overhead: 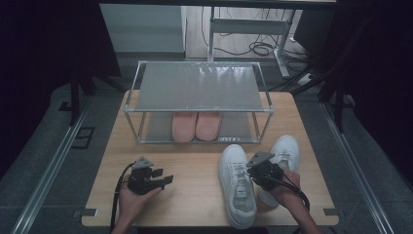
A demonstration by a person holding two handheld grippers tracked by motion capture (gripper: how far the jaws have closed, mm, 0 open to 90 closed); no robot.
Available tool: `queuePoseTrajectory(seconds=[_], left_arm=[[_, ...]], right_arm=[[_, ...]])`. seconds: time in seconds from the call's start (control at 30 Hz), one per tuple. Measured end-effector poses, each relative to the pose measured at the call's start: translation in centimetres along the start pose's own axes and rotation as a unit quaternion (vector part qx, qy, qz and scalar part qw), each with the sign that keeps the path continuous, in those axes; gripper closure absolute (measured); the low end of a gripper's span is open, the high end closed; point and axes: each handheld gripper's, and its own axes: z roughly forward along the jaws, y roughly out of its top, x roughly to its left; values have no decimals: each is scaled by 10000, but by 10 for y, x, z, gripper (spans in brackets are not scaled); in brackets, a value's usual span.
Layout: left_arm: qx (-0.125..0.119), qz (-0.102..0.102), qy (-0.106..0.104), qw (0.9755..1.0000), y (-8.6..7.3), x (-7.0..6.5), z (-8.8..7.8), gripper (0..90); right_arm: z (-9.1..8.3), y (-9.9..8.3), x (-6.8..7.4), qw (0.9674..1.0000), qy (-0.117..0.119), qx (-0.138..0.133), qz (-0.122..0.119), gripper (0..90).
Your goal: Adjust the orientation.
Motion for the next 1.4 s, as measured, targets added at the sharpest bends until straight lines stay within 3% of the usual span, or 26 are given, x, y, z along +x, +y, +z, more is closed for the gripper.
queuePoseTrajectory(seconds=[0.13,0.3,0.7,0.97,1.23,1.4], left_arm=[[7,-2,-9,10000,0,-1,1,444],[6,20,-16,10000,1,-2,1,444],[-14,19,-8,10000,1,-2,0,445],[-27,-6,-2,10000,0,0,-1,445],[-30,-16,16,10000,0,1,-2,445],[-44,-20,13,10000,0,2,-2,445]], right_arm=[[-2,-8,3,9999,-27,147,-28,900],[4,-6,6,9992,-73,378,-131,900],[9,5,12,9988,-82,384,-291,900],[21,23,16,9985,132,329,-425,900],[34,40,17,9979,411,254,-432,900],[41,47,19,9978,468,198,-435,900]])
